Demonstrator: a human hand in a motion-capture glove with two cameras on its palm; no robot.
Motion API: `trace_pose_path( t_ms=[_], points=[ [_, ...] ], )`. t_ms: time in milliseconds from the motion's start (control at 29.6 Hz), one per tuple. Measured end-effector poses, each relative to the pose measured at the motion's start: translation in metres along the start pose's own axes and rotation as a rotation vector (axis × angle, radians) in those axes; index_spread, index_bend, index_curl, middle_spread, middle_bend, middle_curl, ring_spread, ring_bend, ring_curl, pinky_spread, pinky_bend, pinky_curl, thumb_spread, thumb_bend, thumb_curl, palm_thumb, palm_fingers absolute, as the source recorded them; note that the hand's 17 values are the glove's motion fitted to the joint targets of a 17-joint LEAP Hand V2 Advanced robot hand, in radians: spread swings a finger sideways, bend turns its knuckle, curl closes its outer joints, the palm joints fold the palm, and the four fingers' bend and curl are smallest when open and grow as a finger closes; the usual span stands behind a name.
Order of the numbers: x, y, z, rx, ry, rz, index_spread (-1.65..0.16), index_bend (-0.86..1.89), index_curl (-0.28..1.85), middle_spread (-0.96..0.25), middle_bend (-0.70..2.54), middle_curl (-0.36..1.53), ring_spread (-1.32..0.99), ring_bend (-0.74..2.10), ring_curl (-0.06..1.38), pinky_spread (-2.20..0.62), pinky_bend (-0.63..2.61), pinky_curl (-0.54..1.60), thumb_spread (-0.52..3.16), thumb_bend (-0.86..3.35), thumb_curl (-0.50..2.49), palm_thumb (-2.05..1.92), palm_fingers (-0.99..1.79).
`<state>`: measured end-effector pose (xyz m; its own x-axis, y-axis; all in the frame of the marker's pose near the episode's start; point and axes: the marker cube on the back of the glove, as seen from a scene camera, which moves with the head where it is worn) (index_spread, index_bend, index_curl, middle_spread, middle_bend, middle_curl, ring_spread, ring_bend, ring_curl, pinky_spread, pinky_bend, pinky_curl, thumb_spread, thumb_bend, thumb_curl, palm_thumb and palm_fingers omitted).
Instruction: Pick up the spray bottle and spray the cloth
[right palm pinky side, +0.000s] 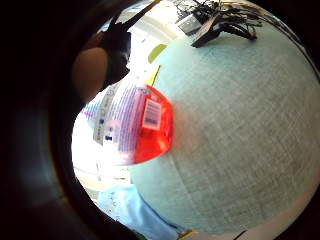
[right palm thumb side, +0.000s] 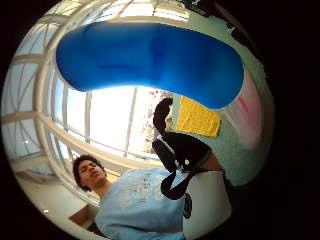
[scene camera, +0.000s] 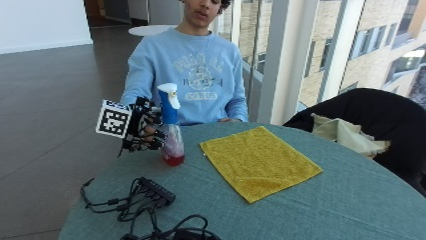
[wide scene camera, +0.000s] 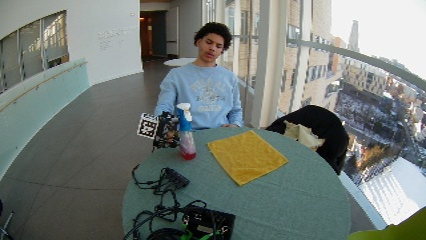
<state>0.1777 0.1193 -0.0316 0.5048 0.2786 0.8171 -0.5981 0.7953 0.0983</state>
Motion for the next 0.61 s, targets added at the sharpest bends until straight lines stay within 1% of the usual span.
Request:
trace_pose_path(
  t_ms=[169,371,506,607],
  points=[
    [-0.004,-0.014,0.007,0.034,-0.038,-0.017,-0.39,0.11,0.15,-0.08,0.32,0.39,0.0,0.42,0.33,0.17,0.48,0.36,0.97,-0.01,0.28,0.58,0.55],
    [-0.01,-0.021,0.016,0.081,-0.029,-0.001,-0.38,0.1,0.16,-0.07,0.35,0.4,0.0,0.46,0.33,0.19,0.44,0.35,0.97,0.01,0.3,0.67,0.64],
    [-0.011,-0.023,0.021,0.123,-0.003,-0.005,-0.37,0.11,0.17,-0.06,0.35,0.4,-0.01,0.46,0.33,0.2,0.45,0.34,0.97,0.0,0.32,0.72,0.73],
    [-0.01,-0.025,0.023,0.159,0.003,-0.025,-0.35,0.15,0.2,-0.06,0.38,0.41,-0.03,0.49,0.34,0.19,0.4,0.33,0.97,0.0,0.33,0.76,0.9]
  ],
)
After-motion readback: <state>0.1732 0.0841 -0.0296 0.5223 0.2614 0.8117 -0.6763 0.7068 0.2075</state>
